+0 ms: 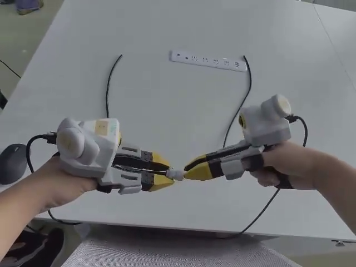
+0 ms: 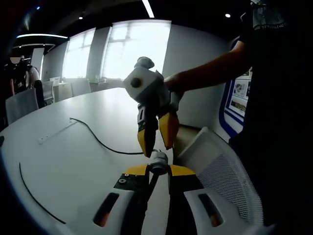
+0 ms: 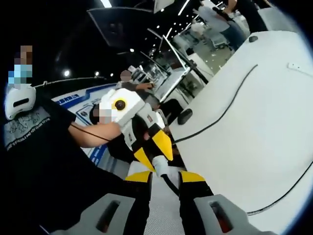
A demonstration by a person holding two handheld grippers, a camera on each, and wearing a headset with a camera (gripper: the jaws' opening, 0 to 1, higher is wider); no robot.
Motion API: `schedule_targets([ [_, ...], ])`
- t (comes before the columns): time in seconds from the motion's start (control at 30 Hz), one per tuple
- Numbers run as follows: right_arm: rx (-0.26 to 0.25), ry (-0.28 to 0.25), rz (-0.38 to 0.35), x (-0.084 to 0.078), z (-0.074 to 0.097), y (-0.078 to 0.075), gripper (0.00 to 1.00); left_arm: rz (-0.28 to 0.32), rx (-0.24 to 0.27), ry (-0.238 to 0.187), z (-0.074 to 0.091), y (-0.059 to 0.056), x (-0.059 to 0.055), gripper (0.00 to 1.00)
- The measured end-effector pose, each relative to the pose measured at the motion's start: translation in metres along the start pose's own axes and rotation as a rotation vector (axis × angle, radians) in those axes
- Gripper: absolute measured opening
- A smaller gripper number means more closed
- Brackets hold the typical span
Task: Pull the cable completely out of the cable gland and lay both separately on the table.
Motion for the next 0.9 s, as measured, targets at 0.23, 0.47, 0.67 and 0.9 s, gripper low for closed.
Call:
schedule_targets([
  [0.23,0.009,0.052,0.015,-0.004,-0.008,0.002,0.17,0.0,-0.003,0.008,0.0,0.001,0.001,0.15],
  [0.47,0.024,0.048,0.008,-0.003,-0.008,0.0,0.1,0.005,-0.01,0.005,-0.003,0.002,0.002,0.15],
  [0.67,0.019,0.058,0.01,-0.007,-0.009,-0.002,0.09,0.0,-0.012,0.015,-0.005,-0.001,0.001,0.15],
  [0.9,-0.037,0.077,0.216,-0.008,-0.011,0.005,0.08,0.051,-0.013,0.013,-0.003,-0.003,-0.001,0.15],
])
Point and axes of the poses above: the centre of the closed fingertips' face, and the gripper's own axes: z roughly backward along the fingers, y roughly to its left, x roughly out of its top, the point moved 8 cm from there along z, roughly backward along the fingers, and after that the axes turned 12 degrees about -z, right-handed, at the moved point
